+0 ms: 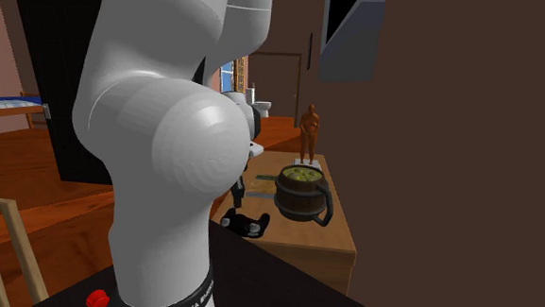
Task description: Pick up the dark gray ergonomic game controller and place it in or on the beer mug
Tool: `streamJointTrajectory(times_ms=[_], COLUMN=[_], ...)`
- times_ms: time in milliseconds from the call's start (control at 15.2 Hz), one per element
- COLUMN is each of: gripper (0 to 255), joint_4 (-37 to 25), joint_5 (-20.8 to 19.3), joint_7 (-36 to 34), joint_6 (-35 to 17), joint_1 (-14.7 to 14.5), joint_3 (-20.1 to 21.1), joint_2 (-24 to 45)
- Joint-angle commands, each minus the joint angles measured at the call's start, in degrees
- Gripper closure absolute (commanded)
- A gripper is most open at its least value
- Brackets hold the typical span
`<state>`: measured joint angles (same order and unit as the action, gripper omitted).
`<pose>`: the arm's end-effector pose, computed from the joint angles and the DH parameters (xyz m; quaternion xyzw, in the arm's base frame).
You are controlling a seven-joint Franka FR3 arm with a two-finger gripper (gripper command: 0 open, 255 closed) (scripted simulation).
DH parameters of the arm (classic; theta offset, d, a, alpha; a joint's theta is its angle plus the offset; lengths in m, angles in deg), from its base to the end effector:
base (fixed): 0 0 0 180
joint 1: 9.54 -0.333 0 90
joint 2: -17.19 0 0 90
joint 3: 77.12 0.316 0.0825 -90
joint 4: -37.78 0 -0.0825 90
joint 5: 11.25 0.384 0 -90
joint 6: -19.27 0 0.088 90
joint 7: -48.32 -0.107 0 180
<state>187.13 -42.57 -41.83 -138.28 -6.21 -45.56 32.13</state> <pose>0.3533 0.2315 0.1714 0.9578 -0.2853 0.0125 0.0327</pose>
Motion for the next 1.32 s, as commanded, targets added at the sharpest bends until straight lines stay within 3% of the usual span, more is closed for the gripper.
streamJointTrajectory(times_ms=[0, 264, 330, 594, 792, 858, 1254], gripper=[255, 255, 0, 0, 0, 0, 0], joint_4=[0.0, 0.0, 0.0, 2.8, 3.0, 2.9, 1.9], joint_5=[0.0, 0.0, 0.0, 5.7, 8.1, 8.3, -1.5], joint_7=[0.0, 0.0, 0.0, 20.1, 33.8, 35.8, 28.8], joint_6=[0.0, 0.0, 0.0, 2.7, 5.8, 6.4, 2.8], joint_1=[0.0, 0.0, 0.0, 9.6, 15.2, 15.9, 12.5], joint_3=[0.0, 0.0, 0.0, 3.9, 4.9, 4.9, -1.0], joint_2=[0.0, 0.0, 0.0, -3.0, -4.3, -4.4, 1.8])
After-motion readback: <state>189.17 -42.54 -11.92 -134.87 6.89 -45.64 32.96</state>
